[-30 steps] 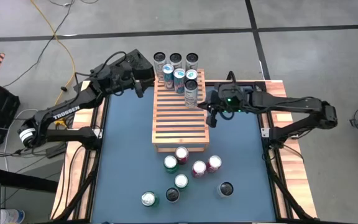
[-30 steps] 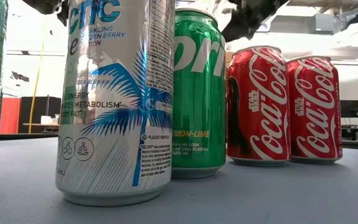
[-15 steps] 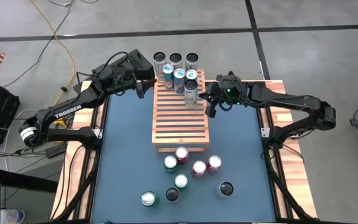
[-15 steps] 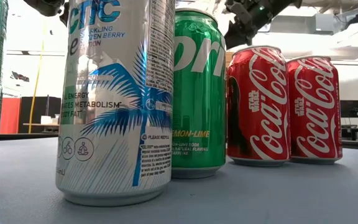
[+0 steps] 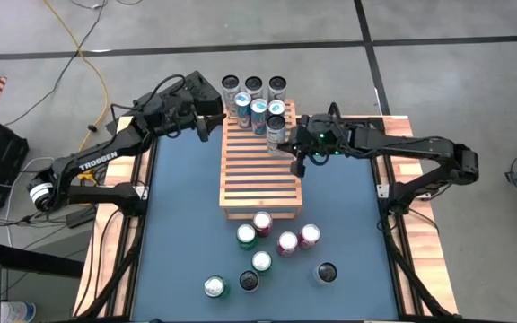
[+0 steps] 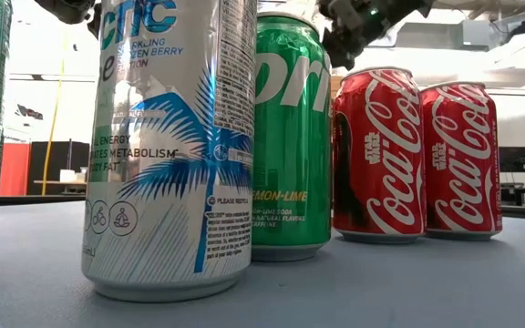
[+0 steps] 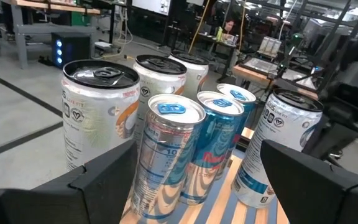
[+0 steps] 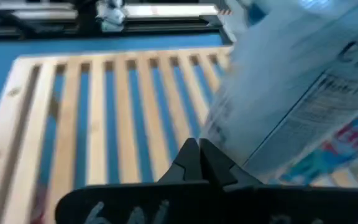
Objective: Place canned beverage on shelf
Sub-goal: Put the top center white blue soda can on the shelf
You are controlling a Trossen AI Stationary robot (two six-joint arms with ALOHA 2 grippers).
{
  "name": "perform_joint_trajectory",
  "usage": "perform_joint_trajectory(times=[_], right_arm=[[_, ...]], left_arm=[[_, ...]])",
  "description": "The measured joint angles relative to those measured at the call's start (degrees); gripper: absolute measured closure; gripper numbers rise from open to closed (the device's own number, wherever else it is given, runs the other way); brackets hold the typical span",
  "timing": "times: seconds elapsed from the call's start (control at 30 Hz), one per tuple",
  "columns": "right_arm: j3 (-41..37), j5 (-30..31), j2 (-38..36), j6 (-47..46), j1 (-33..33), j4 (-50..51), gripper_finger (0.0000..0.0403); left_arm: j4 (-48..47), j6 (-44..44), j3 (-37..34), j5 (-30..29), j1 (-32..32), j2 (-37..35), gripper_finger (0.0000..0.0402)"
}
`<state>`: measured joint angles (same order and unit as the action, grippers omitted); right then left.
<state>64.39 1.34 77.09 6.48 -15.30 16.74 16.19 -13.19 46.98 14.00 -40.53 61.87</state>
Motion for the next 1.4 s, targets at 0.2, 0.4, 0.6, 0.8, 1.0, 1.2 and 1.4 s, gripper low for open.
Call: perform_joint_trajectory(times=[0.2,0.4,0.6,0.8,1.0,1.2,1.4], right_arm=[[-0.14,0.12,0.11,-0.63,-1.06,1.33,0.0402],[-0.14,1.88,-0.16,-1.05,-1.86,2.20,0.0402],[-0.14,4.26,-0.18,-2.51,-2.11,4.53,0.0402],[-0.14,5.27,-0.17,-3.36,-2.11,5.71,0.0402],[-0.09,1.01,-3.07,-2.36,-1.65,6.66,0.0402],[-0.10,-4.70,-4.28,-1.63,-0.11,9.25,0.0402],[-0.12,2.40,-4.34,-2.02,1.37,9.66,0.0403]], left_arm=[[-0.20,-0.04,0.00,0.07,0.00,0.02,0.0074],[-0.20,-0.01,0.00,0.09,0.00,0.02,0.0074],[-0.24,0.00,0.00,0.11,0.00,0.02,0.0074],[-1.14,-0.04,0.00,2.79,0.00,0.01,0.0074],[-2.30,1.49,0.00,4.08,0.05,0.04,0.0074],[-2.97,3.84,0.04,5.02,3.22,2.90,0.0079],[1.59,4.08,0.04,5.72,8.53,10.45,0.0112]])
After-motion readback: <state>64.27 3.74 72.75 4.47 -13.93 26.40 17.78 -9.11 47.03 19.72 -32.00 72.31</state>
